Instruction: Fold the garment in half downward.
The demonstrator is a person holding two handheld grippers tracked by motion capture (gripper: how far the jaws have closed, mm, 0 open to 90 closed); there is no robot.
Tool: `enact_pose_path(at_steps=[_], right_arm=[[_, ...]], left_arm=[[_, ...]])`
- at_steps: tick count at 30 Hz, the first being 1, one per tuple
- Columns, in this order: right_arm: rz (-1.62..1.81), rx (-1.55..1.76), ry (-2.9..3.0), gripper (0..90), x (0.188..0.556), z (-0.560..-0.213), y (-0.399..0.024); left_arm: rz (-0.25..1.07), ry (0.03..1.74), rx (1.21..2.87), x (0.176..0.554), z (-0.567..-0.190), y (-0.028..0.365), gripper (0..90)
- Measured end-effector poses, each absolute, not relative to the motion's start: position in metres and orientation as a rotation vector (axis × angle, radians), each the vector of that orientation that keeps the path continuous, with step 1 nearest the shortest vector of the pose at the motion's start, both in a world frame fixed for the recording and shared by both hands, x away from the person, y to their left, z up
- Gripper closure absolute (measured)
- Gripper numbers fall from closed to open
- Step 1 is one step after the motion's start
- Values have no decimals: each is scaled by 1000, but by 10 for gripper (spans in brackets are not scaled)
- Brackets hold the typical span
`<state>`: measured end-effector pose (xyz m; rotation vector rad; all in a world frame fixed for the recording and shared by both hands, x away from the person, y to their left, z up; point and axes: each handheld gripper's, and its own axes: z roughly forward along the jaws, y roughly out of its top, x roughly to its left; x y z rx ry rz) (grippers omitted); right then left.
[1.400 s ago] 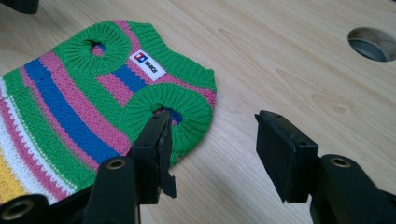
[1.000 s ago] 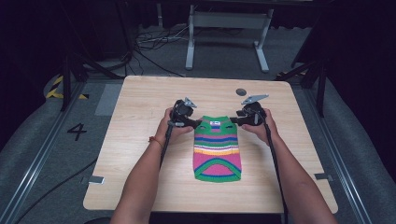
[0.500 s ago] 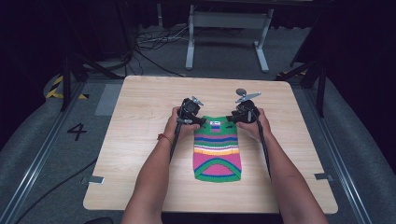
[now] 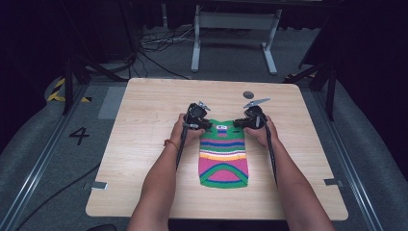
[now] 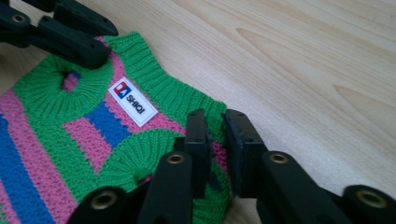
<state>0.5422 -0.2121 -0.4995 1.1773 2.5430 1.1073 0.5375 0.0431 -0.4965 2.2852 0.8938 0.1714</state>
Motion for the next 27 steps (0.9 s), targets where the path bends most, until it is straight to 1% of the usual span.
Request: enact_pose_path(at_steps=[3, 4, 9, 11, 14, 15, 17, 19, 22, 27], right_arm=[[1096, 1159, 2536, 855, 540, -498, -211], [1080, 1143, 2534, 858, 540, -497, -210], [1086, 1103, 2517, 862, 537, -489, -209], [1112, 1080, 2493, 862, 534, -480, -211], [1128, 1053, 2485, 862, 532, -473, -212], [1150, 1022, 2473, 862, 527, -465, -212], [1156, 1009, 2472, 862, 525, -463, -213], [1196, 971, 2459, 862, 519, -455, -214], [1205, 920, 2466, 862, 512, -447, -214], [1266, 841, 2465, 861, 497, -436, -215]], left_arm=[[209, 885, 2309, 536, -494, 39, 804], [236, 874, 2321, 536, -493, 39, 807], [286, 864, 2296, 534, -485, 38, 820], [320, 843, 2286, 531, -478, 39, 820], [333, 833, 2279, 528, -471, 39, 819], [358, 798, 2273, 525, -465, 40, 819], [365, 785, 2276, 523, -461, 41, 819], [380, 730, 2293, 517, -454, 44, 819], [366, 686, 2302, 510, -448, 47, 817], [379, 630, 2309, 496, -440, 53, 813]])
